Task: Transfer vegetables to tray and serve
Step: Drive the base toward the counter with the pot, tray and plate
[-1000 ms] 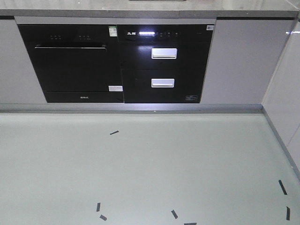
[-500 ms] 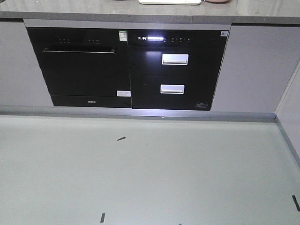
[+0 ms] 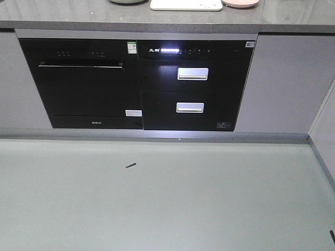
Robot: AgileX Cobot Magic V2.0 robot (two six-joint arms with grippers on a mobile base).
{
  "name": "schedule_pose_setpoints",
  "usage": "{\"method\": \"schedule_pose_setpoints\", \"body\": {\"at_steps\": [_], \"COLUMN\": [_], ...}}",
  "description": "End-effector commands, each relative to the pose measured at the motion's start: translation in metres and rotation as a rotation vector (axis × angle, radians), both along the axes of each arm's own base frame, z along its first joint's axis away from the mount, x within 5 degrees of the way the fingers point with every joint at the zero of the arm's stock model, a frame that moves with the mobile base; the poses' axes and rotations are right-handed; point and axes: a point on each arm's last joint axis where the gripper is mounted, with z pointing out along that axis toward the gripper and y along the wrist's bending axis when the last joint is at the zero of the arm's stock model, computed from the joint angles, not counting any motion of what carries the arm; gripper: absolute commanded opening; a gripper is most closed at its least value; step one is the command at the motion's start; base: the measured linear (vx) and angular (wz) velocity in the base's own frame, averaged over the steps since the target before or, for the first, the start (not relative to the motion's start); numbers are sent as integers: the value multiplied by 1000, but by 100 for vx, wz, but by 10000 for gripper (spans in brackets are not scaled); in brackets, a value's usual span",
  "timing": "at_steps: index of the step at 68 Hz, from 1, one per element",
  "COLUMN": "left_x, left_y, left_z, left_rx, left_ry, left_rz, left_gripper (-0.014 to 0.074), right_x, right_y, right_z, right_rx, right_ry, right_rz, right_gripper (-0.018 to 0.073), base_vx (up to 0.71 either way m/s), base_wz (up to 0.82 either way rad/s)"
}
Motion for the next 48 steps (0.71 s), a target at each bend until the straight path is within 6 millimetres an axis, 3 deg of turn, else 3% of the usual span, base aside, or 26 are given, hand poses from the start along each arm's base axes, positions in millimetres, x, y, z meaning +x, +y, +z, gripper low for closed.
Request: {"method": "schedule_pose_setpoints", "body": {"at_steps": [1, 48], "left_x": [0, 0], "left_y": [1, 1], "left_z": [-2, -2], "left_rx": [-11, -11], "left_ry": [-63, -63], "left_rz": [8, 8], "left_gripper": [-6, -6], "right_x": [0, 0], "right_y": [0, 0], "right_z": [2, 2], "right_rx": [-1, -1], "right_ry": [-67, -67], "right_rz": [5, 5], "right_gripper": [-6, -6], "base_vx": [16, 14], "base_wz": [-9, -8]}}
